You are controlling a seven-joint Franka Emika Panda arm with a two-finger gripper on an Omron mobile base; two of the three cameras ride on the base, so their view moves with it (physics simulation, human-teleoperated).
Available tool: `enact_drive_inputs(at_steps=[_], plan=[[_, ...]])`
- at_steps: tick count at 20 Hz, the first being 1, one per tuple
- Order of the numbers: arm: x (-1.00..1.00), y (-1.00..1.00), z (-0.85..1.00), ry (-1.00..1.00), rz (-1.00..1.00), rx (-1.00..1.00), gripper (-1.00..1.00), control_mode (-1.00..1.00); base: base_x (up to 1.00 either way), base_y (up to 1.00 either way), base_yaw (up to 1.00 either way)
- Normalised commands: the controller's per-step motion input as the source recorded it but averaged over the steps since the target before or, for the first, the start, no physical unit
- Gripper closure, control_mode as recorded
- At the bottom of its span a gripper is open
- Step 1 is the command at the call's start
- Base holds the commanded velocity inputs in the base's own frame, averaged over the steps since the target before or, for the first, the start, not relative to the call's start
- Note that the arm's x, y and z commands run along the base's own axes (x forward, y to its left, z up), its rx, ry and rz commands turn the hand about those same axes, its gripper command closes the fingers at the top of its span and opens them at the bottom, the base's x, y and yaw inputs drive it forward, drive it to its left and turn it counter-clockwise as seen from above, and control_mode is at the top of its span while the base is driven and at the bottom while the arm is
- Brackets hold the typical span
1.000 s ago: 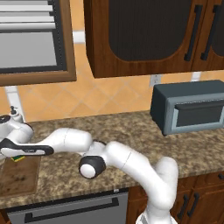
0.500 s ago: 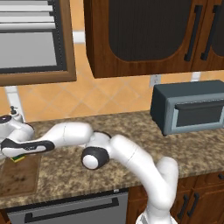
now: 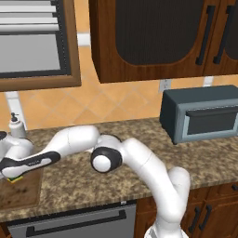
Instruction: Pick up the sponge from the counter and clean the cutting board by briefly scrubbing or pressing down on the cutting board. Once finished, release the sponge.
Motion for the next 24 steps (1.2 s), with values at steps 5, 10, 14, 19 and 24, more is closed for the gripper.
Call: enact_drive_inputs(at_steps=[5, 10, 14, 19, 24], plan=[[-0.96, 0.0, -0.64, -0.03, 0.0, 0.0, 1.0, -1.0, 0.0, 0.0, 0.0], [-1.0, 0.03, -0.59, -0.01, 0.0, 0.0, 1.0, -1.0, 0.0, 0.0, 0.0], [-1.0, 0.05, -0.65, 0.0, 0.0, 0.0, 1.0, -1.0, 0.0, 0.0, 0.0], [-1.0, 0.03, -0.63, 0.0, 0.0, 0.0, 1.0, -1.0, 0.0, 0.0, 0.0], [-1.0, 0.0, -0.61, 0.0, 0.0, 0.0, 1.0, -1.0, 0.0, 0.0, 0.0]])
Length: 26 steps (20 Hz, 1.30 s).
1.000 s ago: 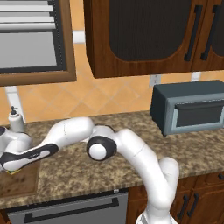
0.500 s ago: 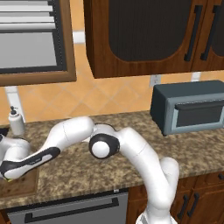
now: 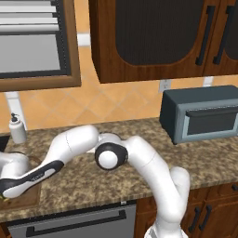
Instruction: Pick up the sponge from the counter and clean the cutting board by briefly scrubbing or pressing down on the cutting board. Once finished, release the sponge.
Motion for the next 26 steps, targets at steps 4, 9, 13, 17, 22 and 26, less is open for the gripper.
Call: enact_drive_inputs(at_steps=[4, 9, 13, 17, 22, 26], plan=[[-0.95, -0.03, -0.66, -0.03, -0.02, 0.0, 1.0, -1.0, 0.0, 0.0, 0.0], [-0.66, -0.46, -0.44, -0.26, 0.0, 0.03, 1.0, -1.0, 0.0, 0.0, 0.0], [-0.41, -0.2, -0.11, -0.58, 0.03, 0.0, 1.0, -1.0, 0.0, 0.0, 0.0], [-0.16, -0.38, -0.25, -0.49, 0.0, 0.0, 1.0, -1.0, 0.0, 0.0, 0.0], [0.01, -0.55, 0.0, -0.06, 0.0, 0.13, 1.0, -1.0, 0.0, 0.0, 0.0], [0.04, -0.63, 0.04, 0.0, 0.0, 0.19, 1.0, -1.0, 0.0, 0.0, 0.0]])
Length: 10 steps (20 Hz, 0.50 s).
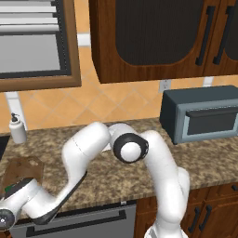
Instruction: Pick up the sponge from the counter and clean the cutting board by briefly scrubbing or pressing down on the cutting board. Once finished, release the sponge.
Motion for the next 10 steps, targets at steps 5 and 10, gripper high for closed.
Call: enact_drive_inputs(at_steps=[5, 10], plan=[[0.28, -0.42, 0.01, -0.01, 0.0, 0.17, 1.0, -1.0, 0.0, 0.0, 0.0], [0.58, 0.02, -0.14, 0.0, 0.0, 0.07, 1.0, -1.0, 0.0, 0.0, 0.0]])
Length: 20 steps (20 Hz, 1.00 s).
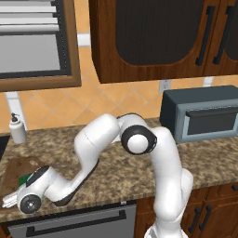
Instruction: Pick up the sponge from the counter and clean the cutting board by briefly scrubbing or pressing down on the cutting board. Once finished, release the sponge.
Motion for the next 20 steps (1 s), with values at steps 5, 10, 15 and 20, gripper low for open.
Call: enact_drive_inputs(at_steps=[5, 10, 15, 20], plan=[[0.69, 0.16, -0.74, 0.0, 0.0, 0.0, 1.0, -1.0, 0.0, 0.0, 0.0], [0.54, 0.11, -0.84, -0.14, 0.0, -0.05, 1.0, -1.0, 0.0, 0.0, 0.0], [0.47, 0.0, -0.81, -0.28, 0.0, 0.0, 1.0, -1.0, 0.0, 0.0, 0.0], [0.81, -0.2, -0.63, -0.08, 0.0, 0.01, 1.0, -1.0, 0.0, 0.0, 0.0]])
